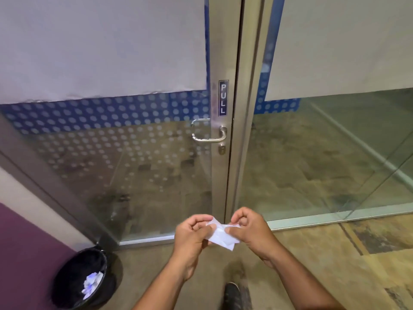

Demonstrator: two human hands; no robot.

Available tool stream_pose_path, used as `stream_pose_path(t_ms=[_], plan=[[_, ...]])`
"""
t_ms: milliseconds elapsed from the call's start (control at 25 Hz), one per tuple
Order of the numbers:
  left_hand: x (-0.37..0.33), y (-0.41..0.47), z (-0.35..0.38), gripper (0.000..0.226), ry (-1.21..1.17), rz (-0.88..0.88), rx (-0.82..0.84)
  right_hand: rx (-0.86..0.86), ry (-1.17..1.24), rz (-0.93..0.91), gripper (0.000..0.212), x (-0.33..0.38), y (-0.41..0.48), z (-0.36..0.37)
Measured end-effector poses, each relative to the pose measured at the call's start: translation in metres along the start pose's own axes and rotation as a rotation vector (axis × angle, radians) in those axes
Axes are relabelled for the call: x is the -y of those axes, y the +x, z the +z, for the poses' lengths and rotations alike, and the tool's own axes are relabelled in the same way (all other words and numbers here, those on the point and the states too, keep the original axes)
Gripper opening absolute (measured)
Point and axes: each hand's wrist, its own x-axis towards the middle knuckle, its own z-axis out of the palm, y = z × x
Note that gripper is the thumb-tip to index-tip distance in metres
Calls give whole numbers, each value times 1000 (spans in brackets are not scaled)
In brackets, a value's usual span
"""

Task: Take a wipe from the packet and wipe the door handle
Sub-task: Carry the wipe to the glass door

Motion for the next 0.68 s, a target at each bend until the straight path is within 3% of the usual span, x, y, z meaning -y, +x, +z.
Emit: stream_pose_path(t_ms=[120,240,400,520,680], plan=[[-33,49,21,20,35,30,-14,77,-37,71,29,18,60,-17],[-64,96,47,17,95,106,-59,87,-58,80,8,41,117,-35],[-101,139,73,16,118,205,-182,-86,112,-5,20,77,174,-41],[-127,161,83,18,70,247,-208,-239,268,-67,17,99,200,-32],[-153,169,94,19,13,327,-254,-420,189,-234,11,115,210,-19]])
